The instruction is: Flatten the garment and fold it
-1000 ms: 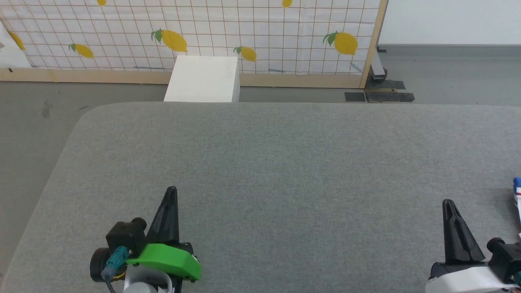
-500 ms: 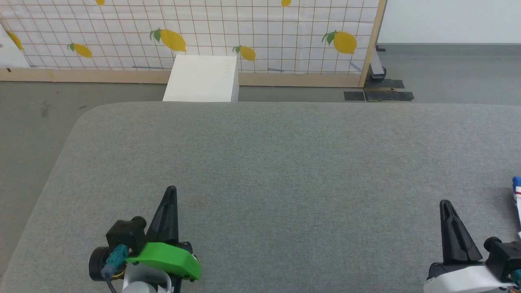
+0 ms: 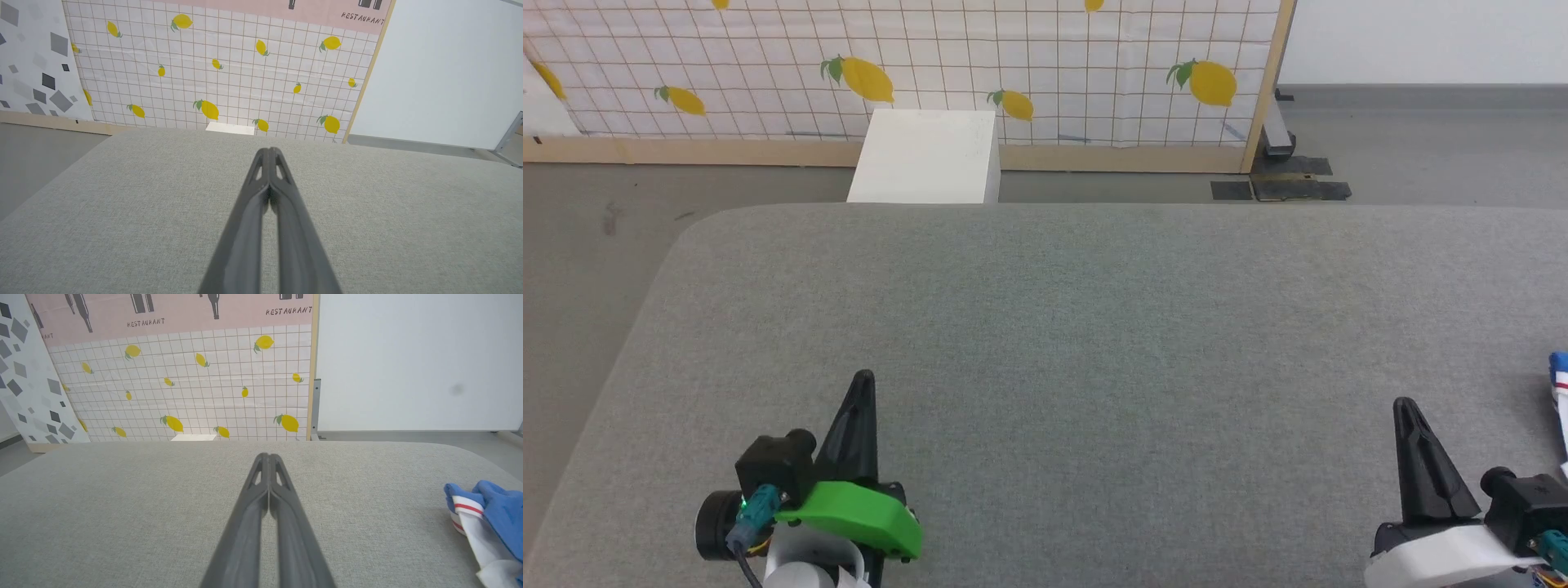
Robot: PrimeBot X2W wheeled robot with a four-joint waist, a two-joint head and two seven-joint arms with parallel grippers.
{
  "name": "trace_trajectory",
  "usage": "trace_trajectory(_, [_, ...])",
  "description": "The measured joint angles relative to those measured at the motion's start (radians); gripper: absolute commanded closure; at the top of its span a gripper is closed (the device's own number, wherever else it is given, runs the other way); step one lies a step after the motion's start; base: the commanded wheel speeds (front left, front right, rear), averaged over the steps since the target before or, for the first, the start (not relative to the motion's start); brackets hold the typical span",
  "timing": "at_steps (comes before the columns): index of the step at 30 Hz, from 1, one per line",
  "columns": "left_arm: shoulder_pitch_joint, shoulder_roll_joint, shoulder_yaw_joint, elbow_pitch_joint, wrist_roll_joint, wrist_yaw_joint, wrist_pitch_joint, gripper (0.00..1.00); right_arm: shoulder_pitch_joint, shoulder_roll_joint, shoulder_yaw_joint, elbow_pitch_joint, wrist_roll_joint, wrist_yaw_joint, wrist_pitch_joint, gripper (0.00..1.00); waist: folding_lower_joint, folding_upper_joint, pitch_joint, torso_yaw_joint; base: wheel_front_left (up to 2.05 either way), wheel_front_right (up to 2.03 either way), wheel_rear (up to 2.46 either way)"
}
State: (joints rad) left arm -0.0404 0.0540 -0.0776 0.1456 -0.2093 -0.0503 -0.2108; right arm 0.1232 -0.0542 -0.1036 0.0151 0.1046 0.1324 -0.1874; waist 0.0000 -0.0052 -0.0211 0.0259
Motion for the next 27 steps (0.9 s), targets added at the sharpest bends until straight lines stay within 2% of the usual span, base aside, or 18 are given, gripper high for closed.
trace_trajectory(27, [0.003,0.0,0.02,-0.038,0.053,0.014,0.054,1.0,-0.022,0.0,0.027,-0.002,-0.028,0.0,0.048,1.0,0.0,0.0,0.006,-0.007,0.0,0.0,0.0])
